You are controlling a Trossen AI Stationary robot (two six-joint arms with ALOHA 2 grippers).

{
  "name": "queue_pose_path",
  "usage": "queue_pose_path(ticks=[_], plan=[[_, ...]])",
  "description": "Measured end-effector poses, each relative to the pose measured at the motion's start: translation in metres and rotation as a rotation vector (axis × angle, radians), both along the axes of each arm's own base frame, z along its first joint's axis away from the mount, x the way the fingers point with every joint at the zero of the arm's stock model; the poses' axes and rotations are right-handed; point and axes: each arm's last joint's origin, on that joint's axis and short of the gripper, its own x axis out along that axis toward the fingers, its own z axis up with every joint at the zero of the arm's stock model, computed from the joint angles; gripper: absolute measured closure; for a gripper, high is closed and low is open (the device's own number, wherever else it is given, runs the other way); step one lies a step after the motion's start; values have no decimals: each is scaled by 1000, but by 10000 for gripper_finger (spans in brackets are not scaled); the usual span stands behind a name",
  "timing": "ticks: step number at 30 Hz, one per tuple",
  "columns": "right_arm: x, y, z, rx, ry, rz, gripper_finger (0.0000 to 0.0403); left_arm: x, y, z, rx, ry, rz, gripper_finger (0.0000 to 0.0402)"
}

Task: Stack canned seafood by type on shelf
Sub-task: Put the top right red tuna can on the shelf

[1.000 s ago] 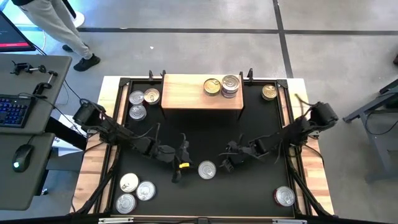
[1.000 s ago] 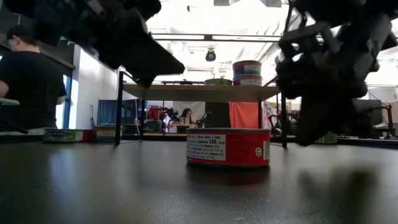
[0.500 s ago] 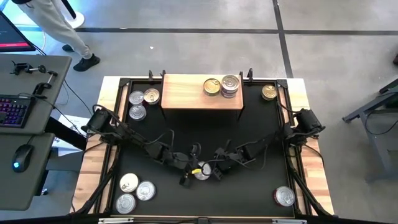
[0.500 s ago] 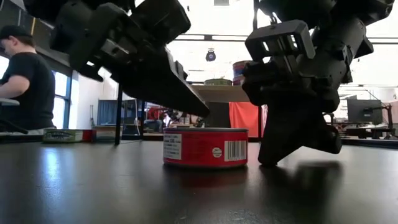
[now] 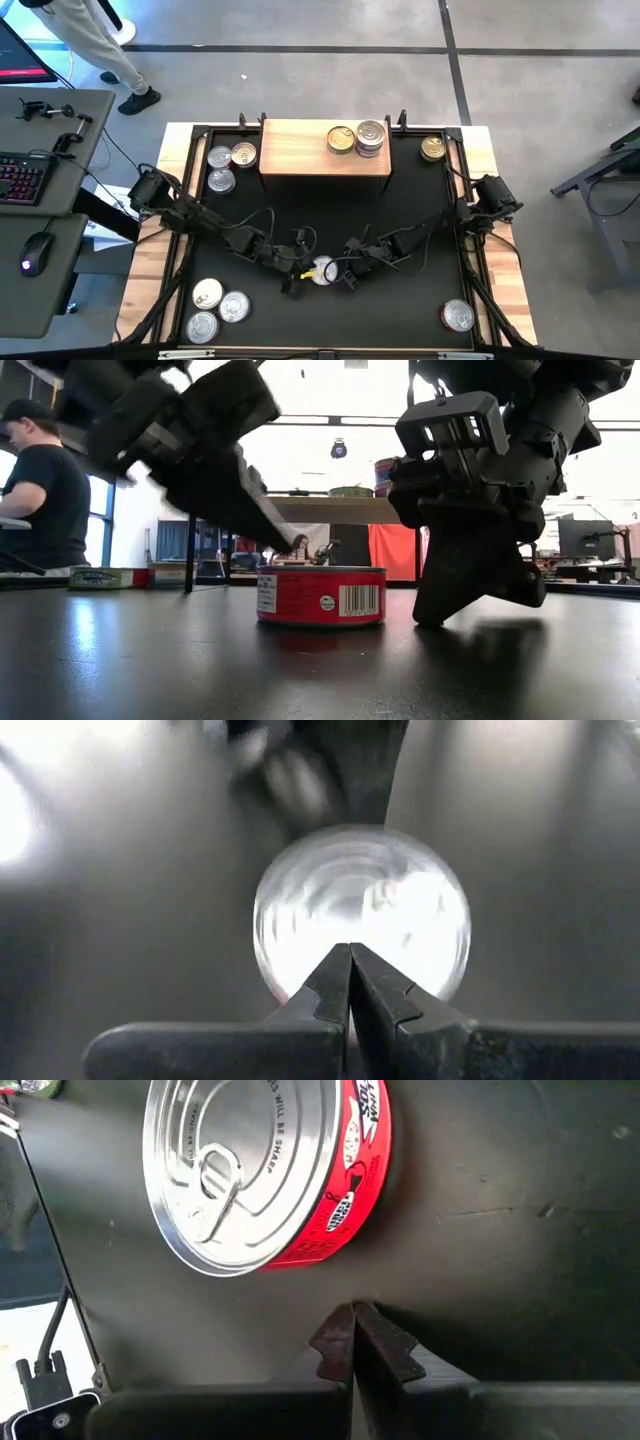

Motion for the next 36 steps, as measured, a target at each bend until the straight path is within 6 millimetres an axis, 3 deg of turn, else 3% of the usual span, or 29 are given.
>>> queue_pose_path(ticks=[6,25,36], plan=[[2,0,1,-1,-26,-14,403,-10,-3,-10,-62,-46,17,402],[17,-12,9,13,-184,-176,403,-16,-5,-15,8,17,8,402],[18,-11,38,53,-260,-161,403,-17,-4,-16,35,22,6,401]])
